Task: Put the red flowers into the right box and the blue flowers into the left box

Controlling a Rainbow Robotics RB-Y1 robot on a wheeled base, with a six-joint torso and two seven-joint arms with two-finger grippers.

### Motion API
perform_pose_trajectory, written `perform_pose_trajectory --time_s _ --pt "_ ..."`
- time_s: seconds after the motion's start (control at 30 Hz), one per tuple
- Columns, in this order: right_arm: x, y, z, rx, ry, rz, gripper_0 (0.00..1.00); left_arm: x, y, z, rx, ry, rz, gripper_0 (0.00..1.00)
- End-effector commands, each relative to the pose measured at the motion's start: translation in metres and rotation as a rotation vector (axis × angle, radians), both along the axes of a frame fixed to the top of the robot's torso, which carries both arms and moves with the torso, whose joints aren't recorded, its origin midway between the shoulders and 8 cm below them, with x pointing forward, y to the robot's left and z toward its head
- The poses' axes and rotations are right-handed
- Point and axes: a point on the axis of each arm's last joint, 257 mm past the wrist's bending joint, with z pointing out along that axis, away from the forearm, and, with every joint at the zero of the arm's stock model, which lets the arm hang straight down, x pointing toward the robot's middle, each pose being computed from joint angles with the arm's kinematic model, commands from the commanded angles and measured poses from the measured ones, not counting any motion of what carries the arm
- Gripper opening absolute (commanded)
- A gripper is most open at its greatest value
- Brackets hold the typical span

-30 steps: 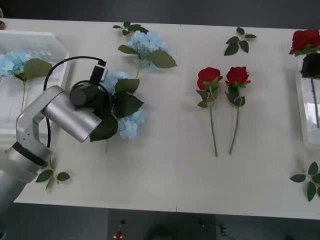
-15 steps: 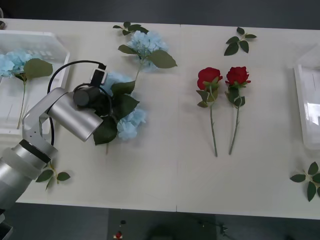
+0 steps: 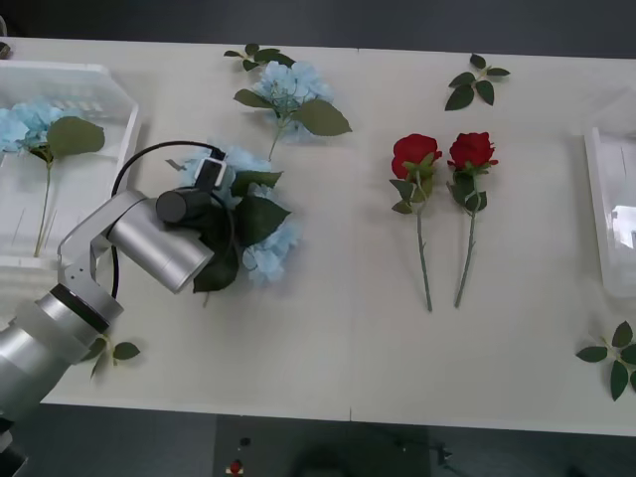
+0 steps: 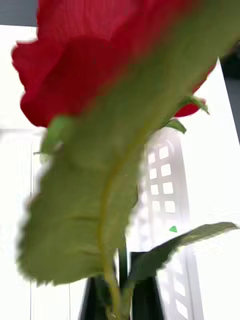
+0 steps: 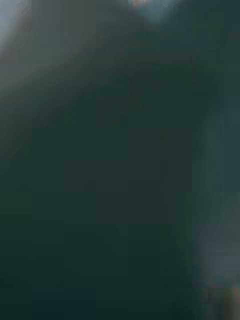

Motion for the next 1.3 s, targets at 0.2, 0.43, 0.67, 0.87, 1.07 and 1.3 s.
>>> perform_pose_trajectory --time_s 0.2,0.43,0.67,0.87,1.07,1.3 --pt "0.019 0.016 0.017 0.007 -0.066 0.038 1.00 0.021 -0.012 0.009 -0.008 -0.059 -0.040 0.00" --pt "0.024 0.021 0.016 0.006 -0.087 0.049 1.00 0.028 -0.014 0.031 0.017 -0.116 -0.058 0.00" --pt "0.031 0.040 0.020 0.028 -0.102 0.082 1.00 0.022 0.004 0.081 0.010 -0.219 -0.075 0.00" --pt "0.034 0.091 0.020 0.145 -0.093 0.155 1.00 -0.003 0.024 0.125 -0.063 -0.240 -0.042 0.00" --pt "0.019 0.172 0.001 0.329 -0.032 0.188 1.00 -0.032 0.078 0.181 -0.018 -0.282 0.050 0.00" --pt "0.001 0.244 -0.036 0.385 0.021 0.231 1.00 -0.045 0.161 0.258 0.034 -0.376 0.180 0.00"
